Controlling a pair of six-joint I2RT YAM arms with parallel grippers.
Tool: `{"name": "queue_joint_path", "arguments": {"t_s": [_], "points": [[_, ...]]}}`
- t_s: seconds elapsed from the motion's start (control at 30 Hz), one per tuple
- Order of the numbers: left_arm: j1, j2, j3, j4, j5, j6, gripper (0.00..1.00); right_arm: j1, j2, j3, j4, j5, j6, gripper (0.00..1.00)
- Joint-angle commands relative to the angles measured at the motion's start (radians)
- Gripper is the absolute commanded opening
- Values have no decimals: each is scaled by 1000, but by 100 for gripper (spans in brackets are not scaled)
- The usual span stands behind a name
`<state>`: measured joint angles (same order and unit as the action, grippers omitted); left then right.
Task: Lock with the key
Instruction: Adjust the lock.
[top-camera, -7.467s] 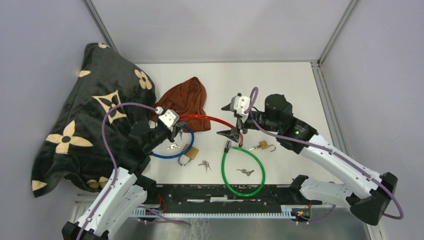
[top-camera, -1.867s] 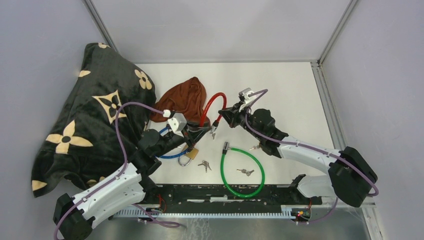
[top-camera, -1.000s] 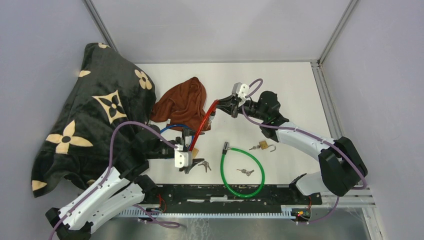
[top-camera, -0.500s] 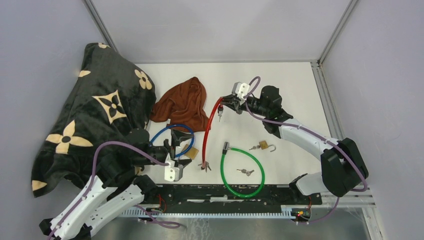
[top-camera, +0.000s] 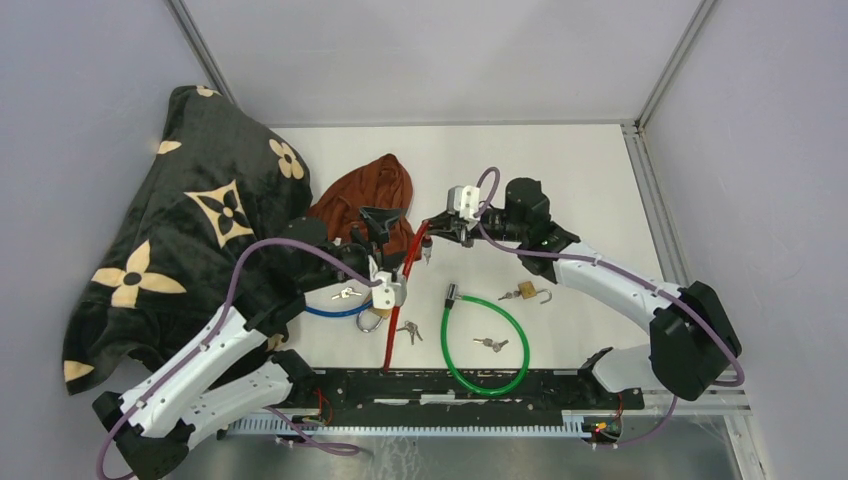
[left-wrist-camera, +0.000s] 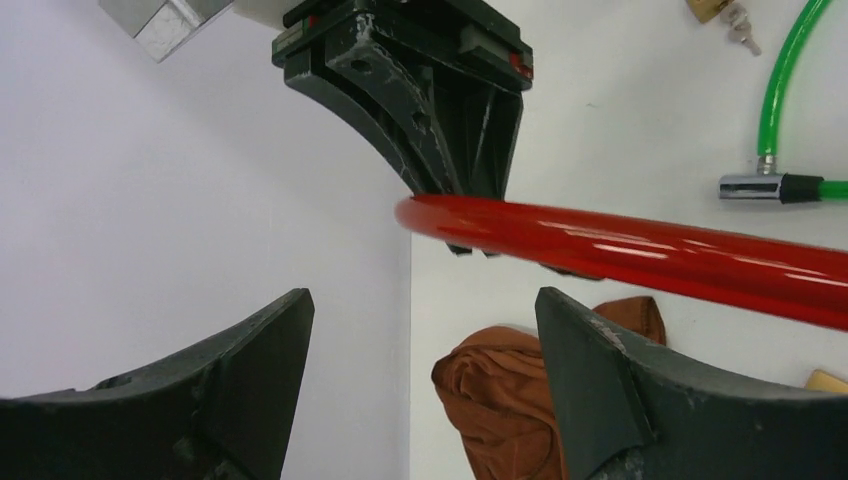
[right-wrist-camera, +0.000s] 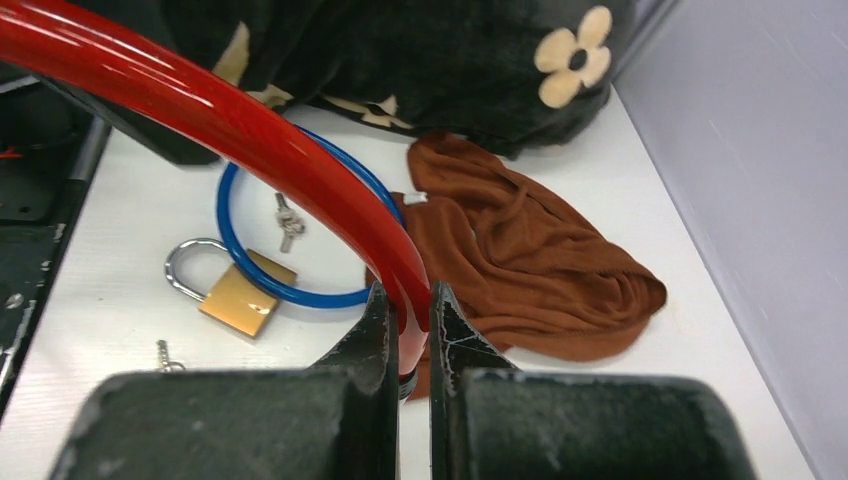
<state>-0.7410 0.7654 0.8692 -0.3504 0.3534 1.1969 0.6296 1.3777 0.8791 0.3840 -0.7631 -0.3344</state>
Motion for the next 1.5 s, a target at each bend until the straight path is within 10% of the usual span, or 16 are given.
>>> {"name": "queue_joint_path", "arguments": {"t_s": [0.0,0.17,0.53,0.67,0.73,0.97,1.3,1.47], "points": [[3,32,62,68,169,-132,87,59,-52,73,17,-30,-25,0],[3,61,47,205,182,-383,84,117,-55,84,-12,-44,-51,0],[2,58,21,113,345,-325,57,166,-31,128,-24,-48,-52,0],[1,49,15,94,350,-332,7,171,-22,133,-29,-44,-55,0],[0,43,13,92,303,-350,2,170,-28,129,-38,-24,-62,0],[1,45,20,72,-133,-553,2,152,-143,71,-209,477,-66,66],[0,43,13,1,-398,-688,2,125,-368,68,-554,1029,60,92],[0,52,4,-3,-466,-690,2,135,-428,147,-739,922,111,98]]}}
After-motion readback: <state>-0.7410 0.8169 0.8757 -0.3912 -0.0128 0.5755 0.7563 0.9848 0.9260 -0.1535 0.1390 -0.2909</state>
